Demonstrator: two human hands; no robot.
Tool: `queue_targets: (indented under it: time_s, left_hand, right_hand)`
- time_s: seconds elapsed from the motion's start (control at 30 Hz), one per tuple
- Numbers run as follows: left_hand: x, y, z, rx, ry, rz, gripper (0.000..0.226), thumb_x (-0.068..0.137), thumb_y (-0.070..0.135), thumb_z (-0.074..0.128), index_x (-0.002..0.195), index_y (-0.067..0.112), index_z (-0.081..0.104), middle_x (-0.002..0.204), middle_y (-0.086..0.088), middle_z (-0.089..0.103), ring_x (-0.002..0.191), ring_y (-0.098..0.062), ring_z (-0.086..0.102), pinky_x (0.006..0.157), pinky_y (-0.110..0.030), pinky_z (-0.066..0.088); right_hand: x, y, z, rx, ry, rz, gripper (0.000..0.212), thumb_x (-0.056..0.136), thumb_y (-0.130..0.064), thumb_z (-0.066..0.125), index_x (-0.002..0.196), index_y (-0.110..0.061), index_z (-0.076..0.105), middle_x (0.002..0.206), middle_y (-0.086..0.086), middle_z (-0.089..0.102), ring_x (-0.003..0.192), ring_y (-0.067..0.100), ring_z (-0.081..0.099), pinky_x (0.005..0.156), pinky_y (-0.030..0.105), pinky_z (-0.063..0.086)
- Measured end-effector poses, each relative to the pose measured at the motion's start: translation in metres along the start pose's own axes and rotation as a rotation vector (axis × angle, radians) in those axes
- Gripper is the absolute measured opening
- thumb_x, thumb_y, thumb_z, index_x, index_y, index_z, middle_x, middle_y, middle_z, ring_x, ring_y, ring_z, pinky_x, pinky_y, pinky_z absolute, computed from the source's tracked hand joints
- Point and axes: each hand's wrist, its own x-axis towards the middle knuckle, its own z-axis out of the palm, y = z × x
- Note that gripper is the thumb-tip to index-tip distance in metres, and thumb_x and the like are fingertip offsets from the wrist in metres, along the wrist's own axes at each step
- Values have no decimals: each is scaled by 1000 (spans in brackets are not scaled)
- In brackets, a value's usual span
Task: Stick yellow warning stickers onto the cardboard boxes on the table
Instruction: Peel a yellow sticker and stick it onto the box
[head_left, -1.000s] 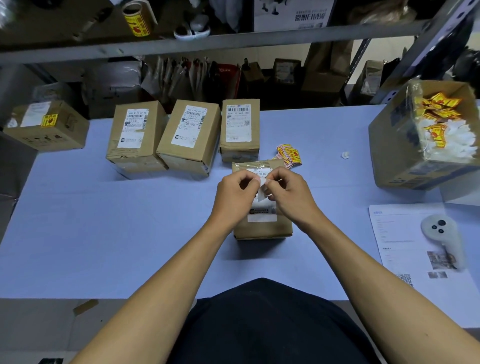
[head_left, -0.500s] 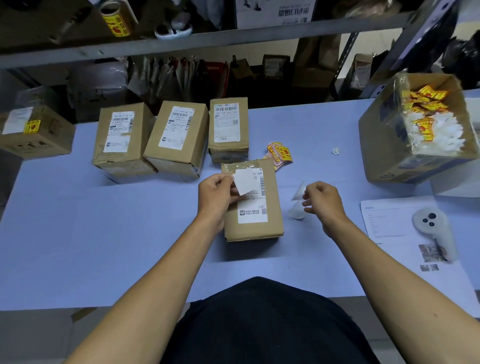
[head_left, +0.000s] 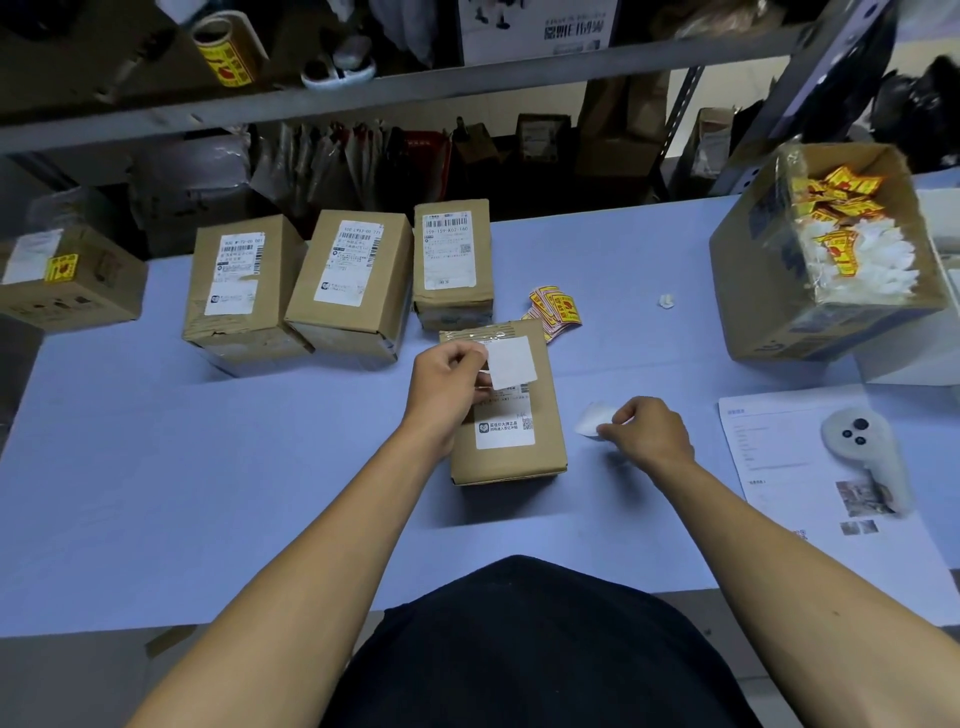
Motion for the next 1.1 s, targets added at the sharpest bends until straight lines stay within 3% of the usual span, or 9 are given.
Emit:
queue_targets:
  time_s: [0.17,0.33,0.47,0.53,0.6,0.7,0.87,0.97,1.1]
  left_hand:
    - [-1,1,-4,16,-10,-1,16,99,15,55,90,11,67,86,-9,67,70,-15,61,76,-36,58]
    - [-1,1,-7,10,-26,-4,15,99,14,55,89,10,66,89,-13,65,74,-19,61,72,-33,57]
    - [-2,2,-10,5,-34,1,16,99,14,55,89,8,66,87,-14,63,73,-19,59,71,-34,56]
    - [-2,3,-10,-2,-41,-1,16,99,13,55,88,9,65,85,-12,63,72,-17,59,68,-30,55]
    - [-3,4,-10,-18,-57,-18,17,99,12,54,86,10,65,83,-8,63,69,-15,58,64,-26,54]
    - [-4,4,-7,-43,-99,-68,20,100,11,53,83,12,63,81,-4,64,68,-14,58,66,-25,55]
    - [-5,2,-3,-29,-123,-91,19,101,9,52,86,11,63,89,-7,67,77,-21,64,72,-33,59]
    - [-5,1,-3,-25,-118,-92,18,100,9,53,85,9,64,95,-13,68,85,-28,67,76,-40,61]
    - [-5,1,-6,26,-136,-109,17,99,11,54,87,9,67,90,-11,67,77,-23,65,67,-31,59]
  right_hand:
    - [-6,-4,-1,-63,61,-36,33,92,-28,58,122,-16,58,118,9,63,106,31,58,78,32,41]
    - [-9,-13,-5,-132,118,-5,21,91,-29,55,94,-10,64,97,11,66,85,32,58,70,32,43]
    - [-13,-12,-6,-115,76,-48,26,88,-15,57,113,-14,66,113,10,67,100,33,61,75,34,46]
    - [-17,-19,-5,34,100,-123,27,91,-12,55,114,-18,67,115,7,67,101,28,61,73,29,45]
    - [-22,-37,-4,346,22,-197,19,95,-10,55,102,-17,70,102,7,69,84,22,61,65,27,47]
    - [-40,-69,-5,700,-254,-271,14,97,-10,59,97,-13,72,84,5,67,67,17,56,62,27,51]
    - [-50,-89,2,824,-478,-335,12,93,-15,67,103,-14,74,92,7,72,81,23,62,67,30,55]
    - [-51,-90,6,816,-504,-375,18,93,-8,66,107,-18,73,97,6,73,85,24,64,75,35,54]
    - [-53,-92,4,825,-456,-430,28,92,4,62,109,-16,69,105,4,70,84,12,69,73,30,58]
